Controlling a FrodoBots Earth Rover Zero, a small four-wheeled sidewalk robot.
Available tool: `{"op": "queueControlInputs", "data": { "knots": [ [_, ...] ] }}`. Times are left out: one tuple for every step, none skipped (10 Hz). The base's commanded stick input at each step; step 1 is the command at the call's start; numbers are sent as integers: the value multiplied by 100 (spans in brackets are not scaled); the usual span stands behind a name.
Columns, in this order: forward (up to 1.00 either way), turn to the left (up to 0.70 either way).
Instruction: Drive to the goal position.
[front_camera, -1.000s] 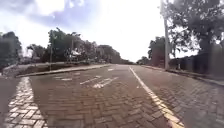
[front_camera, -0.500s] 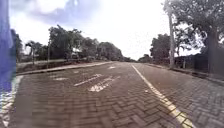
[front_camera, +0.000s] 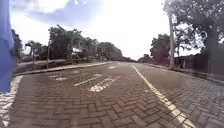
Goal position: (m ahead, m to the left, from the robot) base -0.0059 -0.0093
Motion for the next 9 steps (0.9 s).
{"op": "queueControlInputs", "data": {
  "knots": [
    [39, 0],
    [59, 0],
    [70, 0],
    [70, 0],
    [70, 0],
    [70, 0],
    [70, 0],
    [70, 0],
    [70, 0]
  ]
}}
